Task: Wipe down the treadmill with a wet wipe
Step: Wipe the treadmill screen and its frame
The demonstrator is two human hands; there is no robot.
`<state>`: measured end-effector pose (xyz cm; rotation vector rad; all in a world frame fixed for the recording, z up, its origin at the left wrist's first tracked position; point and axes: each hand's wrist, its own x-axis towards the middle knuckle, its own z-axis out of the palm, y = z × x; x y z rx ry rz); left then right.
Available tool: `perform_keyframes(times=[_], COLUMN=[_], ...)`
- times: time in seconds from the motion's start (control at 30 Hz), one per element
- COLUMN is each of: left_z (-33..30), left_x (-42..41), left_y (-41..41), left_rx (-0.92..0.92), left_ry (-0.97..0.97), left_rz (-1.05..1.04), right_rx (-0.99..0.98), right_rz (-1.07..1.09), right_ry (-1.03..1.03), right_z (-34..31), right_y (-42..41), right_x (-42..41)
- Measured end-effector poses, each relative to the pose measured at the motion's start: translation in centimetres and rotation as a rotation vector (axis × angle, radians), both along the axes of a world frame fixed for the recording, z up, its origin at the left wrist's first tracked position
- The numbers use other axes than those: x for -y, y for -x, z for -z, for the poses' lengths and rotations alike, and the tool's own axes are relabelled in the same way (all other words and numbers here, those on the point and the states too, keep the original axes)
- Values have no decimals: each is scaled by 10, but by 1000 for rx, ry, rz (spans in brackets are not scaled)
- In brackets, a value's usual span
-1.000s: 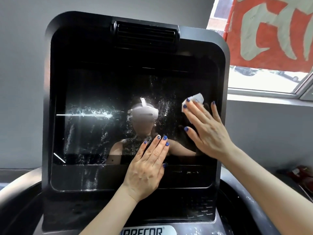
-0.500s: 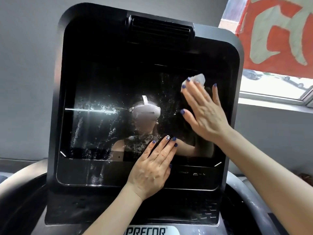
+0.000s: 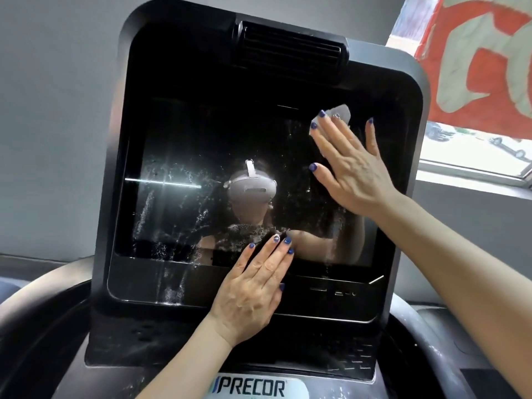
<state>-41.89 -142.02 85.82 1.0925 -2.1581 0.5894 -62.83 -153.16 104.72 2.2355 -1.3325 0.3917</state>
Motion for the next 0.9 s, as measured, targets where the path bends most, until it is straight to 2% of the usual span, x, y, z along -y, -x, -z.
perform_keyframes(times=[0.17, 0.3, 0.43, 0.57, 0.77, 0.9], left_z=[7, 8, 8, 9, 9, 9], left_x=[-1, -1, -2, -2, -2, -2], left_y=[-4, -3, -4, -3, -4, -4], left_rx=[50, 67, 76, 60, 61, 51], left_ry=[13, 30, 28, 17, 25, 18], left_rz=[-30, -45, -50, -46, -42, -43], right_rx=[-150, -319, -183, -65, -228, -343], right_rz=[-178, -216, -140, -127, -319, -355], right_ry=[-56, -26, 28, 28, -41, -16], right_z=[30, 9, -22, -13, 27, 17], right_y=[1, 12, -5, -30, -32, -25], right_x=[-22, -9, 19, 20, -13, -12])
